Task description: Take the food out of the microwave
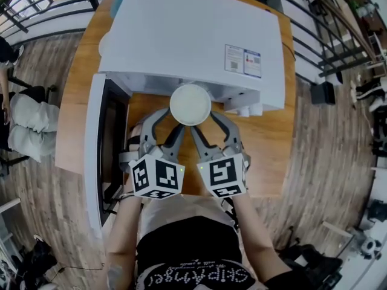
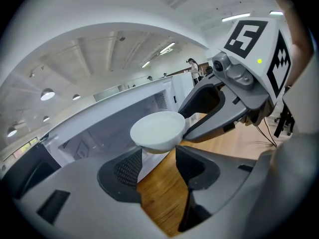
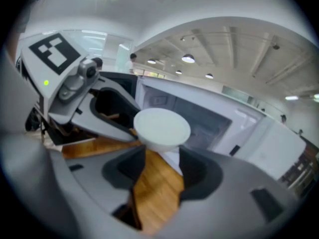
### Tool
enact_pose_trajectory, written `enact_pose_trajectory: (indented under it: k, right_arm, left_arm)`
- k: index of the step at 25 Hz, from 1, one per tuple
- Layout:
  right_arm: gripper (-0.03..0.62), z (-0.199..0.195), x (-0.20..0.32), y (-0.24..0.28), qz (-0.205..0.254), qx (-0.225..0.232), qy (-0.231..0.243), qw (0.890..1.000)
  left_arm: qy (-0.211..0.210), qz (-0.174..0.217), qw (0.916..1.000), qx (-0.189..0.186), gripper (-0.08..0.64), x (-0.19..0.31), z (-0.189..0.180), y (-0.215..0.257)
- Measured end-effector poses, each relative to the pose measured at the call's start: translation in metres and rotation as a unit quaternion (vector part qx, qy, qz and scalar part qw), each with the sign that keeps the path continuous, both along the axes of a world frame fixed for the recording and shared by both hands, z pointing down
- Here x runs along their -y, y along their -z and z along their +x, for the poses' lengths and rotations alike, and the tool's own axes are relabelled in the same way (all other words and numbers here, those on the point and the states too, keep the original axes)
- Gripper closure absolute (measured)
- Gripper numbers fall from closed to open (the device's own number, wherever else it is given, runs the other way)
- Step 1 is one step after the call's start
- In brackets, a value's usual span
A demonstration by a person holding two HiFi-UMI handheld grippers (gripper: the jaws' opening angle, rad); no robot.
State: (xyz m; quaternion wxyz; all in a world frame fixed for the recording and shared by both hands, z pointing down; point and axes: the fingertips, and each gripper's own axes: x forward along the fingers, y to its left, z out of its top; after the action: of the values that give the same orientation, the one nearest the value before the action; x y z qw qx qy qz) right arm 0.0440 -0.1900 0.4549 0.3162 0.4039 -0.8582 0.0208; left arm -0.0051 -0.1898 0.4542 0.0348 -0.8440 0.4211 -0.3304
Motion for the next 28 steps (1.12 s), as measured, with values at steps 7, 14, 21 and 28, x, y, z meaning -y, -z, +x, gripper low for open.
enact_pose_trajectory:
  k: [7,14,21,28]
  right_arm:
    - [0.362,0.013,-0.022,-0.009,-0.012,0.001,-0.004,1.000]
    - [0.362,0.018,-0.046,-0.028,-0.030,-0.011,-0.003,0.999]
    - [0.362,0.018,-0.066,-0.047,-0.041,-0.005,-0.004,0.999]
    - [0.362,0.021,-0.075,-0.067,-0.045,-0.009,-0.003,0.999]
  left_arm:
    - [-0.006,0.006,0.9995,0.030,0.322,-0.024,0.013,-0.006]
    - [-0.005,-0.012,0.9995,0.029,0.322,-0.048,0.018,-0.025]
    - [-0.003,-0.024,0.9992,0.031,0.322,-0.066,0.018,-0.044]
    - [-0.005,-0.028,0.9991,0.031,0.322,-0.076,0.020,-0.064]
